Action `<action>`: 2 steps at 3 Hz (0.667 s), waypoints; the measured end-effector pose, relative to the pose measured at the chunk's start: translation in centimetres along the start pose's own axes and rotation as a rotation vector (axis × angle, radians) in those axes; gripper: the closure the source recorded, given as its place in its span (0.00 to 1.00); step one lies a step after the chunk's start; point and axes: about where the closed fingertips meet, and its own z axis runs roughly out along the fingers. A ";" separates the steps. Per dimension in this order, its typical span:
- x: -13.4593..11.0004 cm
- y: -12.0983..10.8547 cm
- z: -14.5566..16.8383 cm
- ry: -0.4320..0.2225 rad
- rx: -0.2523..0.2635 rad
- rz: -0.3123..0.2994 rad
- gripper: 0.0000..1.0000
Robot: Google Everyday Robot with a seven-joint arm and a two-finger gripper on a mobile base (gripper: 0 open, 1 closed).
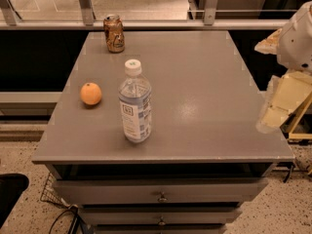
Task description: Move blue plastic bottle near orange can
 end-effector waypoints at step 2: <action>-2.3 0.0 5.1 -0.354 -0.023 0.099 0.00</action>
Offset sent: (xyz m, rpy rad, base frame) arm 0.0393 0.0541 -0.0567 0.6508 -0.1110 -0.0036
